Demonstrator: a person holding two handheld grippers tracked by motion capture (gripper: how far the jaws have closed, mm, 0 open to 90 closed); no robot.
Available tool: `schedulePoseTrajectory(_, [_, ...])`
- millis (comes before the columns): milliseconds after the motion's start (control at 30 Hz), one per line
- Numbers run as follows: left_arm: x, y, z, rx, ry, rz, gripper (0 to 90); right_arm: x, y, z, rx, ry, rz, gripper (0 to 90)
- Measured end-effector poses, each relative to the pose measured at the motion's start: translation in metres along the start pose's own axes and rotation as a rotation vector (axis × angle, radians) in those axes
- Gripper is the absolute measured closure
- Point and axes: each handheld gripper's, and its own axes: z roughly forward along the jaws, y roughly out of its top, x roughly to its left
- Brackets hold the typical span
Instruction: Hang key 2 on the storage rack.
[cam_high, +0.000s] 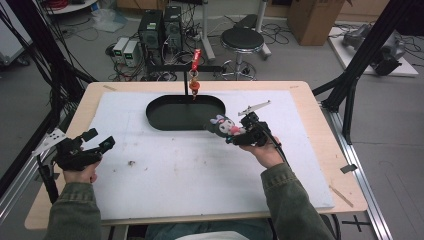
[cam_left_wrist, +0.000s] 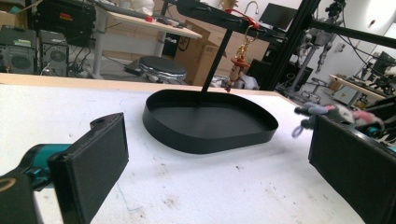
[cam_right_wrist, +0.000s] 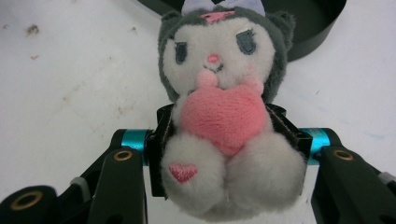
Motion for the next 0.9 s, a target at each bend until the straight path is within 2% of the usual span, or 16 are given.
schedulePoseTrajectory(300, [0.001,0.0,0.0,-0.002,0.001,-0.001,5.1,0.005,0.021,-0.014,-0.048,-0.012,-0.021,49.2])
schedulePoseTrajectory(433, [0.001,0.0,0.0,-0.002,-0.001,0.002,5.1,0.007,0.029,-0.019,-0.09,-0.031,-0.041,49.1])
schedulePoseTrajectory(567, [0.0,0.0,0.0,-0.003,-0.002,0.001,5.2,0.007,0.038,-0.023,-0.099,-0.049,-0.041,49.1])
schedulePoseTrajectory(900, [0.001,0.0,0.0,-0.008,-0.003,-0.002,5.2,0.009,0.063,-0.035,-0.139,-0.058,-0.053,49.2])
